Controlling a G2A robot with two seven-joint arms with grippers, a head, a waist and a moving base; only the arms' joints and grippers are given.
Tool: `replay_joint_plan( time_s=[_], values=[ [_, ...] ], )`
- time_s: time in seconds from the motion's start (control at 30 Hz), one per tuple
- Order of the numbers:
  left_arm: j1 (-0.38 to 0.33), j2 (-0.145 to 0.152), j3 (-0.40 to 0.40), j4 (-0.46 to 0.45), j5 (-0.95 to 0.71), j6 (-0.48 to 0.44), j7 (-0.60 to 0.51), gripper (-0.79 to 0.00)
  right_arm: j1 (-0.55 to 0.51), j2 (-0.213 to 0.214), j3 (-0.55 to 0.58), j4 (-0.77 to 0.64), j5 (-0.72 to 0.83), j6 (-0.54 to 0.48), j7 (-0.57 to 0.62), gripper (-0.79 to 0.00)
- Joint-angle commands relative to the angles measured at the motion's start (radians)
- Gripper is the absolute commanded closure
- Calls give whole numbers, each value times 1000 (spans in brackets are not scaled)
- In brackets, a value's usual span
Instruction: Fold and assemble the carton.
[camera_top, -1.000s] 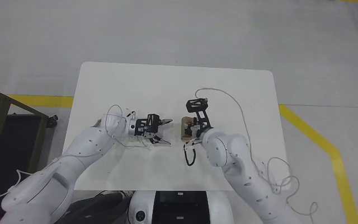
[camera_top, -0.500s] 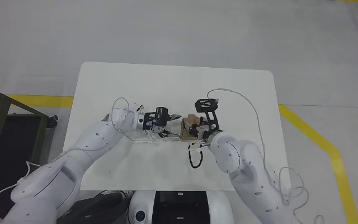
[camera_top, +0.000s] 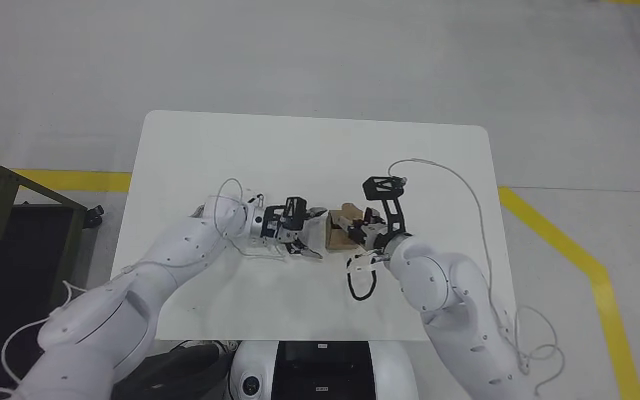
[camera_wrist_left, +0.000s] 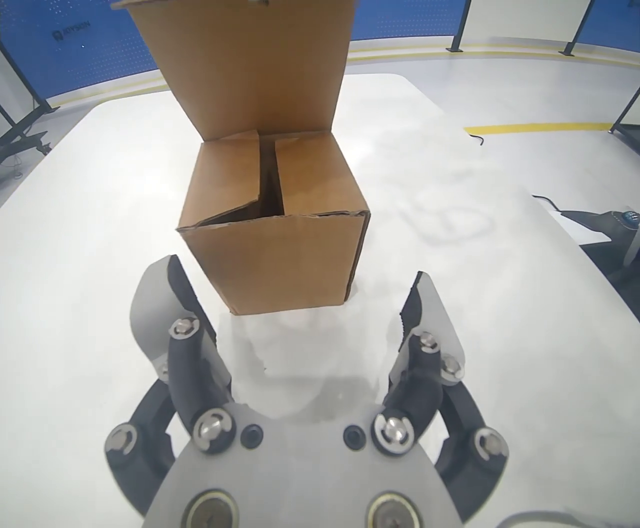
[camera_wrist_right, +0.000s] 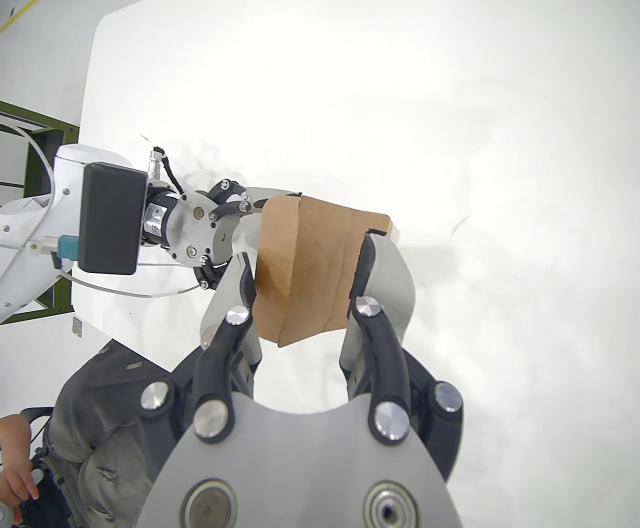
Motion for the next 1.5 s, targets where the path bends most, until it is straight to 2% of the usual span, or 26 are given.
replay_joint_plan(
  time_s=[0.0,0.13,0.37,0.63,0.7,0.77,0.8,0.87,1.07,1.27,1.47],
  values=[
    [-6,-11,8,11,-7,4,-1,-705,-2,0,2,0,3,0,-4,-379],
    [-17,-32,18,36,-25,11,7,-693,-2,1,2,2,8,-2,-8,-379],
    [-29,-62,30,82,-47,33,9,-717,2,1,0,7,17,-5,-9,-379],
    [-48,-91,56,119,-35,6,12,-693,2,2,6,5,22,-8,-8,-372],
    [-52,-98,64,129,-28,2,15,-653,1,3,7,5,21,-8,-7,-372],
    [-56,-104,69,139,-26,-1,20,-499,2,4,7,4,19,-7,-3,-369],
    [-58,-107,72,145,-25,0,23,-462,2,4,7,4,15,-5,-1,-366],
    [-61,-111,74,154,-26,6,30,-440,5,5,5,4,4,-4,9,-360],
    [-67,-117,82,173,-27,23,47,-440,-11,8,25,-42,39,-8,26,-363],
    [-69,-122,89,188,-33,25,49,-434,-67,17,107,-101,124,-37,1,-369],
    [-72,-126,96,199,-36,26,50,-425,-83,24,152,-79,137,-44,-18,-342]
  ],
)
